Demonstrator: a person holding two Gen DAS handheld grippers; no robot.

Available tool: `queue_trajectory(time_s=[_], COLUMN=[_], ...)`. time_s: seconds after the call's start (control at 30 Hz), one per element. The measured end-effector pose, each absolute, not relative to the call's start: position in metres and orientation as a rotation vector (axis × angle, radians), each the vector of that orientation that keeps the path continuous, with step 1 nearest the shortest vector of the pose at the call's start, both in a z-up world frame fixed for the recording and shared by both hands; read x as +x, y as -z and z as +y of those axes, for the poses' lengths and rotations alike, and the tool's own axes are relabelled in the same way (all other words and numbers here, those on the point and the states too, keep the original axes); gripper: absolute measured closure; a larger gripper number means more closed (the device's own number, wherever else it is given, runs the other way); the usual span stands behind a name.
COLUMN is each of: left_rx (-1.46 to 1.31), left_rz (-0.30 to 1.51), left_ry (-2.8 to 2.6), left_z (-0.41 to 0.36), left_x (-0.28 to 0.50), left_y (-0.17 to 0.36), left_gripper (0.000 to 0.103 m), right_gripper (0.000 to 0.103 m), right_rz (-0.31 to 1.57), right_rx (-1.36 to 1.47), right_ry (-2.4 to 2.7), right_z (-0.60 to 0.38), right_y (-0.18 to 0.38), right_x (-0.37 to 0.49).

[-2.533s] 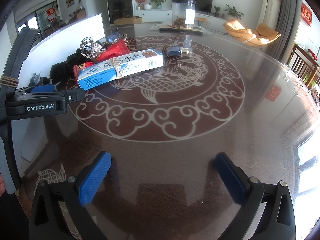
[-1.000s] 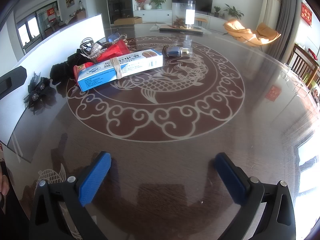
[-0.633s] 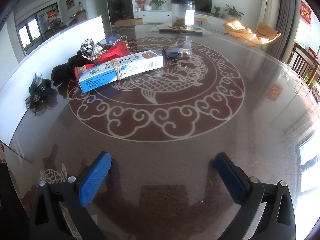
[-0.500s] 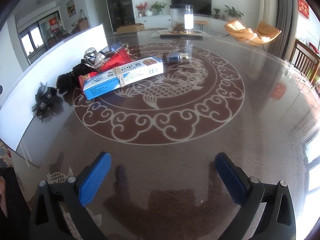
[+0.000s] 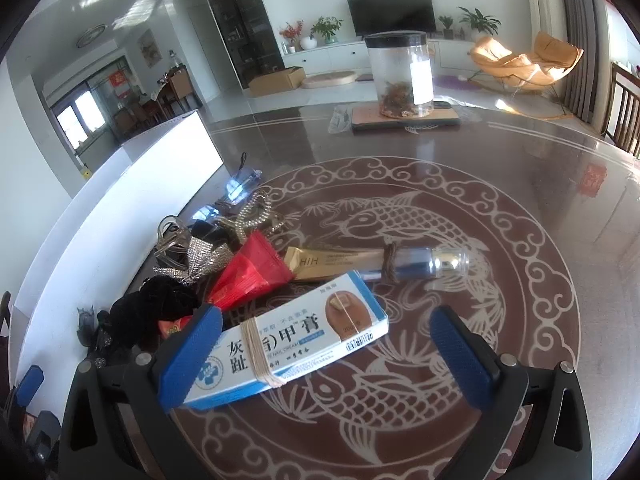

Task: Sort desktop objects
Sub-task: 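Grasp the blue-white ointment box with the right gripper, then grasp the red candy bag with the left gripper while the right holds the ointment box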

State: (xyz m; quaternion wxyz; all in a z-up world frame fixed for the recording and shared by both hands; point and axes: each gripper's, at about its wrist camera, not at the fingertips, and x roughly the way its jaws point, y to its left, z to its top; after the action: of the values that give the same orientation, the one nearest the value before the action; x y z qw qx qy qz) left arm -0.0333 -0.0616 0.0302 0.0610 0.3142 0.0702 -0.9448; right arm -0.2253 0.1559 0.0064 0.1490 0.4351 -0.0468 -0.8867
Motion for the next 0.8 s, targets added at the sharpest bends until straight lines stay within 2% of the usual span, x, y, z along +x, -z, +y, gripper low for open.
queue_trajectory(time_s=[0.13, 0.23, 0.33, 0.43, 0.5, 0.53, 0.57, 0.6, 0.8], left_rx=[0.944, 0.946, 0.967, 1.015, 1.091, 1.153, 1.219, 1.263, 1.251], left_rz=[0.181, 0.136, 0.079, 0.052, 0.069, 0.086, 0.108, 0.134, 0.229], left_ry=[2.840, 2.851, 2.864, 2.876, 2.871, 2.856, 2.835, 2.823, 2.861], left_z=[-0.061, -0.054, -0.046, -0.039, -0.038, -0.038, -0.039, -0.041, -0.048], left_x=[-0.032, -0.032, -0.035, -0.039, -0.045, -0.049, -0.052, -0.055, -0.056], left_y=[-0.030, -0.030, -0.028, -0.025, -0.018, -0.013, -0.007, -0.002, -0.009], left_gripper=[0.000, 0.000, 0.000, 0.000, 0.000, 0.000, 0.000, 0.000, 0.000], right_gripper=[0.000, 0.000, 0.000, 0.004, 0.013, 0.027, 0.051, 0.058, 0.058], right_rz=[-0.063, 0.010, 0.216, 0.258, 0.266, 0.271, 0.279, 0.293, 0.305], right_rx=[1.386, 1.340, 1.316, 1.293, 1.274, 1.260, 1.239, 1.223, 1.240], right_ry=[2.557, 2.547, 2.521, 2.482, 2.472, 2.467, 2.460, 2.453, 2.419], right_z=[0.134, 0.124, 0.114, 0.119, 0.125, 0.126, 0.127, 0.127, 0.150], right_y=[0.017, 0.022, 0.028, 0.028, 0.027, 0.026, 0.024, 0.022, 0.021], right_x=[-0.245, -0.232, -0.212, -0.195, -0.189, -0.187, -0.185, -0.184, -0.165])
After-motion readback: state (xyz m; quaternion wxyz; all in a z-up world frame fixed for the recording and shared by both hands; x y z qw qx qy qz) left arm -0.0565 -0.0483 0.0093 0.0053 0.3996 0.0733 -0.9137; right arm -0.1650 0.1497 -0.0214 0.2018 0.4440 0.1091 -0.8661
